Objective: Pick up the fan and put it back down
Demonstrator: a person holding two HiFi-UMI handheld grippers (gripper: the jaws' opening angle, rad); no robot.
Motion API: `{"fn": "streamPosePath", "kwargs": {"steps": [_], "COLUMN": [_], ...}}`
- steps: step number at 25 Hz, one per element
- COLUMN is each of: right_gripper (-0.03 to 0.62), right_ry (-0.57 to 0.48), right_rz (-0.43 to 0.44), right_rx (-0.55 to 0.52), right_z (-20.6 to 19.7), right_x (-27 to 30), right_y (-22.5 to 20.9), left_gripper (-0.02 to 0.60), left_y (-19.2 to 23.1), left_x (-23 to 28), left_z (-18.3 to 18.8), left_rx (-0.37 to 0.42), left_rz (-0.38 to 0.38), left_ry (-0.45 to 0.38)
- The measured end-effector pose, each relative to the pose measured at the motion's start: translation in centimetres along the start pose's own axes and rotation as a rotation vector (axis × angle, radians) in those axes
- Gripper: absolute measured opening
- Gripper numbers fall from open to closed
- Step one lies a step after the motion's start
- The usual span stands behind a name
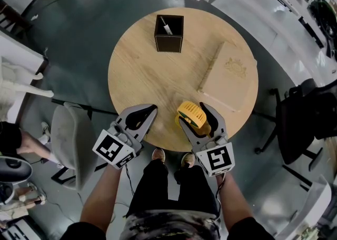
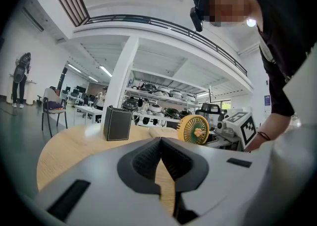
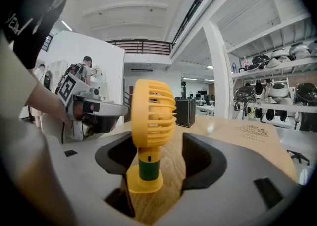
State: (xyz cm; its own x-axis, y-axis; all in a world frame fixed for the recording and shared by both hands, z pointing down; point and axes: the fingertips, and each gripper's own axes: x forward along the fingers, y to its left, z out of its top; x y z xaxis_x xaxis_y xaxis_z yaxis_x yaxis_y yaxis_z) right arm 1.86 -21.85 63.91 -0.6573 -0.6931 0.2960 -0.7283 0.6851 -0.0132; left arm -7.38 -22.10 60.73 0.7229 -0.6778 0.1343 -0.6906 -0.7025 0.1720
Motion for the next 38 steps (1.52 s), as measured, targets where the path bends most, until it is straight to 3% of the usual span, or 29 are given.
{"fn": "streamPosePath", "kwargs": {"steps": [2, 11, 16, 21, 30, 38], "right_gripper": [0.192, 0.183, 0.181, 0.183, 0.183, 0.183], "right_ry": [-0.038, -0.061, -0.006, -0.019, -0.037, -0.040], "right_rz": [-0.013, -0.014, 0.000, -0.008, -0.032, -0.056], "right_rx": [-0.022, -0.011, 0.014, 0.005, -0.015, -0.028], "right_z": [0.5, 0.8, 0.7, 2.1, 6.4, 12.4], "right_x": [0.1, -0.1, -0.7, -1.6, -4.3, -7.8], "right_y": [-0.1, 0.1, 0.0, -0.2, -0.2, -0.2], "left_gripper": [0.017, 0.017, 0.017, 0.017, 0.017, 0.017], "left_y": [0.0, 0.0, -0.3, -1.0, -2.6, -4.9], "left_x": [0.0, -0.1, -0.1, -0.3, -1.5, -2.8], "left_z": [0.0, 0.3, 0.9, 2.1, 5.9, 11.9], "left_rx": [-0.001, 0.003, 0.007, 0.011, -0.017, -0.018], "left_rz": [0.001, 0.005, 0.004, 0.006, 0.012, 0.019], "left_ry": [0.000, -0.005, -0.009, -0.017, -0.029, -0.017]}}
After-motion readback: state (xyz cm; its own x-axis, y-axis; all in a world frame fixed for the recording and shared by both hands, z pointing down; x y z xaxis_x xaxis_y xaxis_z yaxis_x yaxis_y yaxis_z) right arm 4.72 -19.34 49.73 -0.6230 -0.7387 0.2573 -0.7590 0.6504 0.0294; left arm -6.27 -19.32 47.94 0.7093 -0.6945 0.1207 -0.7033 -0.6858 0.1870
